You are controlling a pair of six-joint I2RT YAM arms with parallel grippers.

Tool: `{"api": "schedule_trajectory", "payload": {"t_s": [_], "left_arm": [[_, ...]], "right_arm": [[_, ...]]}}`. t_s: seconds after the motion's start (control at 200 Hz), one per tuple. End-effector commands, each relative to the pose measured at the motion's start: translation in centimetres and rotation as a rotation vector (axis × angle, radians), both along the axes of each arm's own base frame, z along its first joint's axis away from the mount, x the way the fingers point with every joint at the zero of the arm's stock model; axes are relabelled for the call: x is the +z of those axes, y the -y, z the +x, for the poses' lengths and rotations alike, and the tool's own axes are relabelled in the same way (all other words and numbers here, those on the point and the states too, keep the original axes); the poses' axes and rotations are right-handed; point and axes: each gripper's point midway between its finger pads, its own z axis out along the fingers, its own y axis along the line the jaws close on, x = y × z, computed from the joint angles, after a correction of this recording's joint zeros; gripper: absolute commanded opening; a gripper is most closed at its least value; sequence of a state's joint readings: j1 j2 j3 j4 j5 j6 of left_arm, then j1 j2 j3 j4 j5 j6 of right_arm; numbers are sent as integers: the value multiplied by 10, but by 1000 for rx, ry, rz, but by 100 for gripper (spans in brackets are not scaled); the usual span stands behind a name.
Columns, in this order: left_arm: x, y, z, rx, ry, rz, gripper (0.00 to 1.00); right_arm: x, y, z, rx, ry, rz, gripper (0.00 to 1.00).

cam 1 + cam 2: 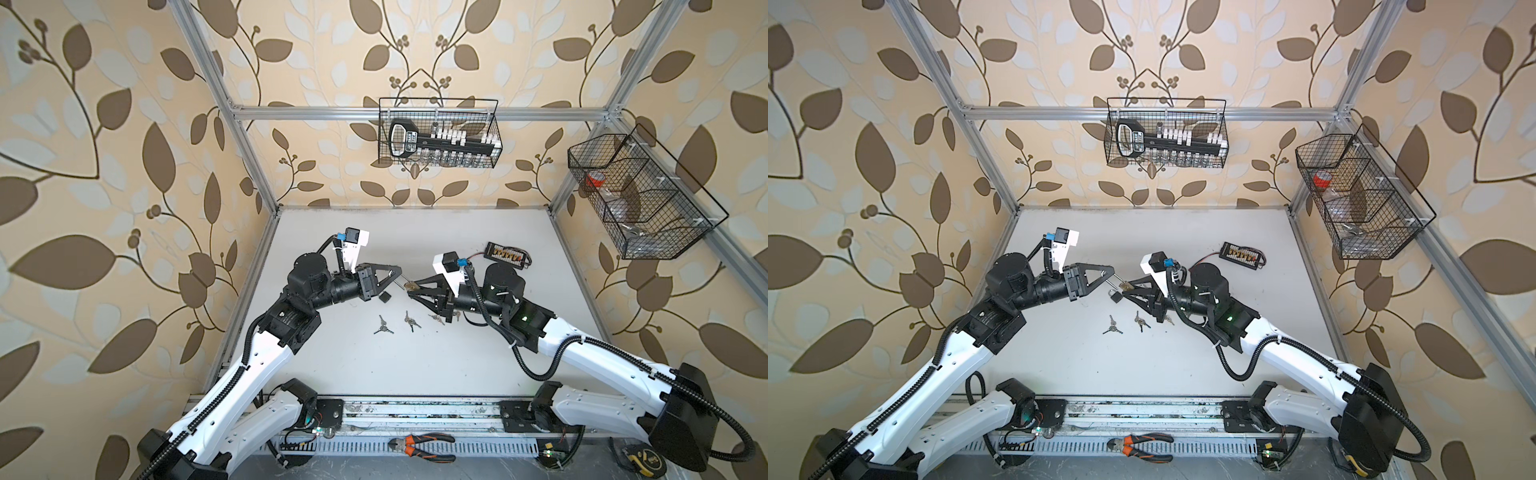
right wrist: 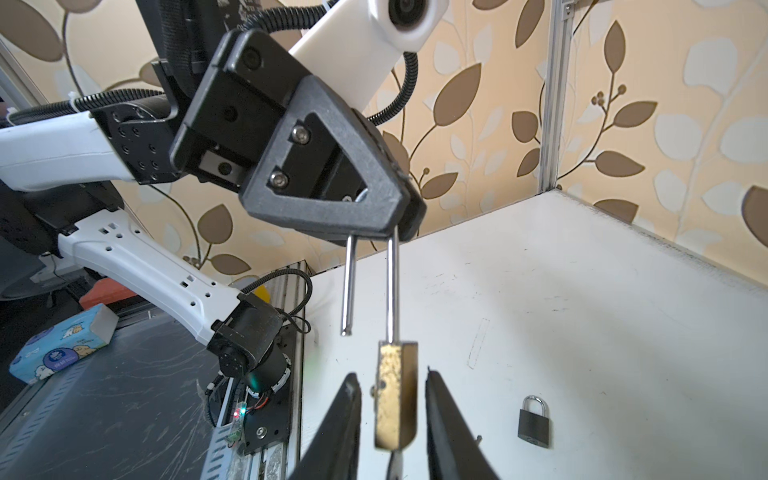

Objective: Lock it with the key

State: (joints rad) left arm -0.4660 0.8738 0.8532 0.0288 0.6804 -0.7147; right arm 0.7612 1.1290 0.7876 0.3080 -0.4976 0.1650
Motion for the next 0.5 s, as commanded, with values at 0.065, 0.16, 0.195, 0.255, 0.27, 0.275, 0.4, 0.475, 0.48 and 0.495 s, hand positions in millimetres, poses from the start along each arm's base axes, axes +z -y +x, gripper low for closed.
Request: {"api": "schedule_trajectory", "payload": {"t_s": [0.065,0.16,0.195,0.255,0.27,0.275,0.4,0.475,0.48,0.495], "left_arm": [[26,-1,-8,-12,89,-40,0],[28,-2,-10,-13,106,-39,0],[29,-2,-10,-17,110,-40,0],[32,0,-12,-35,120,-49,0],[33,1,-12,-40,123,-52,0],[34,1,-13,-43,126,-53,0],[45,4,-20,-90,163,-77,0],[54,6,-29,-137,192,-90,0],[55,6,-30,-140,194,-91,0],[57,6,-32,-151,200,-91,0]], "right_arm": [[21,-1,2,7,0,56,10],[28,0,-2,65,-38,99,0],[31,0,-6,103,-51,116,0],[35,0,-15,174,-67,128,0],[36,-1,-17,193,-70,130,0],[36,-1,-18,200,-71,130,0],[45,-3,-43,351,-92,133,0],[49,-2,-58,444,-100,131,0],[50,-2,-59,450,-99,131,0],[51,-2,-61,464,-100,131,0]]}}
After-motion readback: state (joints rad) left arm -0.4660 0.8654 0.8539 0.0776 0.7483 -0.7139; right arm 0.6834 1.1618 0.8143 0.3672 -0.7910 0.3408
